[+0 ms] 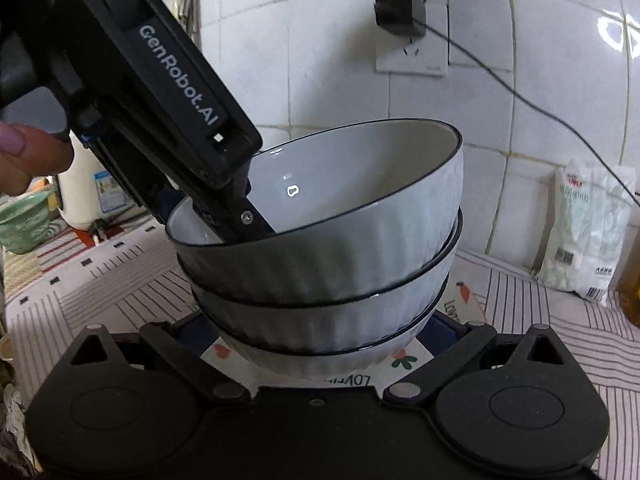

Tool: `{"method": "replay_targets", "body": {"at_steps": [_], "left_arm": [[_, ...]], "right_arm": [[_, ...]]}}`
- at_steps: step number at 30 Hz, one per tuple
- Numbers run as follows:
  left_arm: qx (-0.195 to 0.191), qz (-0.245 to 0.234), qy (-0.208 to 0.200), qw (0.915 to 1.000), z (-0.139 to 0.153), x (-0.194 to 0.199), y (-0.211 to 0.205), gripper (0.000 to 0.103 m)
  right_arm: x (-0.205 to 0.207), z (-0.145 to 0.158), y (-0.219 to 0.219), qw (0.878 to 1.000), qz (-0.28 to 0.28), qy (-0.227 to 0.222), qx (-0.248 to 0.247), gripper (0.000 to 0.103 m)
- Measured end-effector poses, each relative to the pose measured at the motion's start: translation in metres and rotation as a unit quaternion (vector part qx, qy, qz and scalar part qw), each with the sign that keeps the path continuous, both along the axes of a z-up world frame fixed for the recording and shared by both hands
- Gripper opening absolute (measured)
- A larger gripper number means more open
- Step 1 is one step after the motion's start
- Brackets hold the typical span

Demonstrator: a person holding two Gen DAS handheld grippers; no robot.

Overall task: Organize plates and bowls
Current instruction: 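Lower the bowl stack onto the bunny plate and open both grippers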

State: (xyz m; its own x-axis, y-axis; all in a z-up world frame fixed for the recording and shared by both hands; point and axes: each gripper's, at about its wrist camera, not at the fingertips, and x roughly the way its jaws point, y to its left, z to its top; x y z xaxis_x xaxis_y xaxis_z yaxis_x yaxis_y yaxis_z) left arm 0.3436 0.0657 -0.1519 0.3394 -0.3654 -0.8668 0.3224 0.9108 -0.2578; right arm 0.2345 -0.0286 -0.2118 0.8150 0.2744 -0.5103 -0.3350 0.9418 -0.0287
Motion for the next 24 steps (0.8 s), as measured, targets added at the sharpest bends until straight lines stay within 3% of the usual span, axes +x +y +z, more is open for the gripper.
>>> {"method": "replay_targets", "body": {"at_steps": [6, 13, 19, 24], "left_arm": [[0.002, -0.014, 0.02, 0.9997, -0.013, 0.009, -0.005, 0.043], [0.0, 0.007, 0.032, 0.9995, -0.013, 0.018, -0.005, 0.044], [-0.017, 0.055, 0.017, 0.9982, -0.014, 0.008, -0.002, 0.043], [0.009, 0.073, -0.027, 0.997, 0.002, -0.006, -0.004, 0.054]], "right_arm": [[0.005, -0.008, -0.004, 1.0, -0.008, 0.029, -0.001, 0.103], [0.011, -0.01, -0.005, 0.999, -0.013, 0.037, 0.01, 0.103], [0.022, 0.004, -0.002, 0.996, -0.019, 0.092, -0.01, 0.101], [0.005, 0.022, 0.002, 0.993, -0.039, 0.109, -0.032, 0.101]]}}
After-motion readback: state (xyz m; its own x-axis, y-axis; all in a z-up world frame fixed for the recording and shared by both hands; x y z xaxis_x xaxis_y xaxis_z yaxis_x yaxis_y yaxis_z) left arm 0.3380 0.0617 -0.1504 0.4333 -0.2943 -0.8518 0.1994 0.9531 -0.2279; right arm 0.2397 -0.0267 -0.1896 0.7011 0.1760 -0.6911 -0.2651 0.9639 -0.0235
